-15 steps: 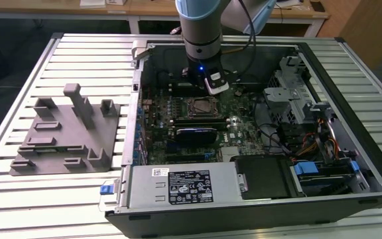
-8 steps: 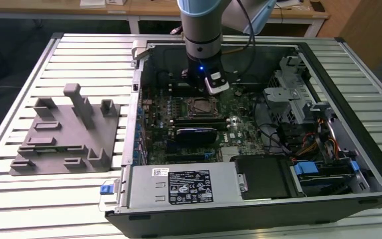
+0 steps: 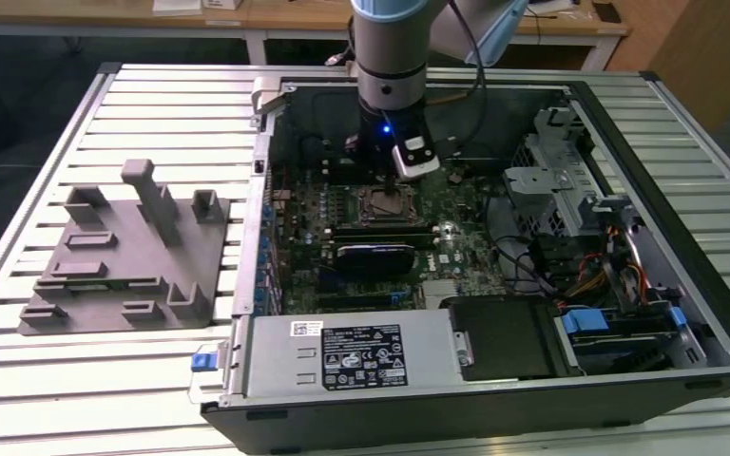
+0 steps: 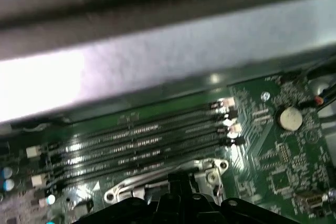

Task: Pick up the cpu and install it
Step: 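Install the first cpu locking lever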

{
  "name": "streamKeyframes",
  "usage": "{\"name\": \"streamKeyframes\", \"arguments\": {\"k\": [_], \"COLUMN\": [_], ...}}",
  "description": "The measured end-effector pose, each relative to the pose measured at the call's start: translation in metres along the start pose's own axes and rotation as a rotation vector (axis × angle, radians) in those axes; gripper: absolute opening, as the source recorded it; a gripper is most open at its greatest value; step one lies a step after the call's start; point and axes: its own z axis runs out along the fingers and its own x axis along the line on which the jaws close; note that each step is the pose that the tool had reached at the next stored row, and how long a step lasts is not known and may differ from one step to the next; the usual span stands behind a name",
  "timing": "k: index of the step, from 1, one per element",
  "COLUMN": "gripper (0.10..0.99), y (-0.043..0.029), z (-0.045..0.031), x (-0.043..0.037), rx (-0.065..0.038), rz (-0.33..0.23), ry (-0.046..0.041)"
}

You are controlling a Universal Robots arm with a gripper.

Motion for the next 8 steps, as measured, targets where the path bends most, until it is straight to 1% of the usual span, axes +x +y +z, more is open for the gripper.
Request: {"name": "streamKeyframes", "arguments": {"k": [1, 5, 8], "gripper": [0.106, 0.106, 0.106], "y": [0.0, -0.0026, -0.0045], "z": [0.0001, -0.0001, -0.0002], "x": [-0.0002, -0.0014, -0.0025], "rx": [0.006, 0.018, 0.032], "rz": [0.0, -0.001, -0.002], "ry": [0.0006, 0.0034, 0.0071]}}
